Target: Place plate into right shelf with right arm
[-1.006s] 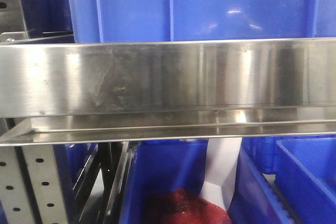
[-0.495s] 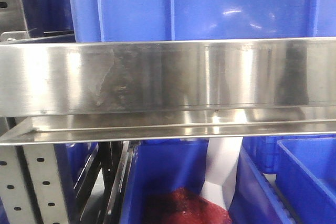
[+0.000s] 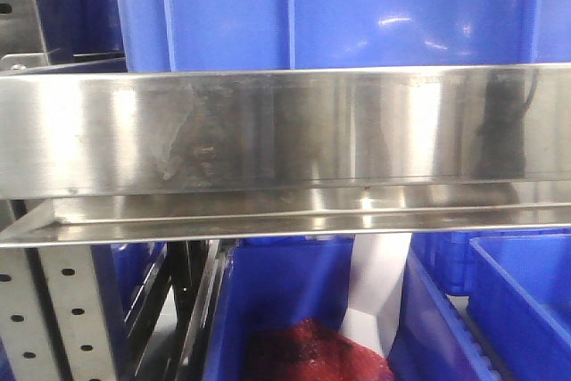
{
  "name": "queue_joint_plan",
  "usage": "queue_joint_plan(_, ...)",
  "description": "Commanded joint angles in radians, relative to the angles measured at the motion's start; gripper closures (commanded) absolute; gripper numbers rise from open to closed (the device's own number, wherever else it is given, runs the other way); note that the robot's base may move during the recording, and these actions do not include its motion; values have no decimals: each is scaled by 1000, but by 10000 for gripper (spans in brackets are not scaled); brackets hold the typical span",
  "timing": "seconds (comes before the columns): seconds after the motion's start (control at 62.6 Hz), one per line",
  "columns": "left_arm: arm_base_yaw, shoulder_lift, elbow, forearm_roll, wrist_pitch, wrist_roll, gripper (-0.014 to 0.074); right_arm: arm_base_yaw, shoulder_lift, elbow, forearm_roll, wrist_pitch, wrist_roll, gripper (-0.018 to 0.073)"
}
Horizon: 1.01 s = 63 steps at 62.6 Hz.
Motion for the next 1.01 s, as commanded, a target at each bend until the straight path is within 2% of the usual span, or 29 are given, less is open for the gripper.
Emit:
queue_joint_plan(0.0,-2,-6,9,0,-88,-6,643,-18,-49,-39,-5,-31,-6,-76)
queue_joint_plan(0.208,-2,-6,9,0,-88,-6,643,-22,-125,-39,-5,57,-6,-69)
queue_joint_plan(0.287,-2,-6,9,0,-88,-6,643,-22,-174,-39,-5,109,-6,-7)
queue_joint_plan(0.319,-2,-6,9,0,-88,-6,643,-22,-199,-39,-5,134,-6,38)
queue_joint_plan(0.399,-2,-6,9,0,-88,-6,643,-22,-260,-39,-5,194,-6,237)
queue_joint_plan(0.447,-2,-6,9,0,-88,-6,643,-22,-295,-39,-5,225,-6,400)
queue_joint_plan(0.495,-2,-6,9,0,-88,-6,643,-22,-330,-39,-5,250,-6,527)
queue_joint_plan(0.559,-2,-6,9,0,-88,-6,643,-22,-373,-39,-5,266,-6,491)
queue_joint_plan(0.99,-2,-6,9,0,-88,-6,643,-22,-455,-39,-5,275,-6,505)
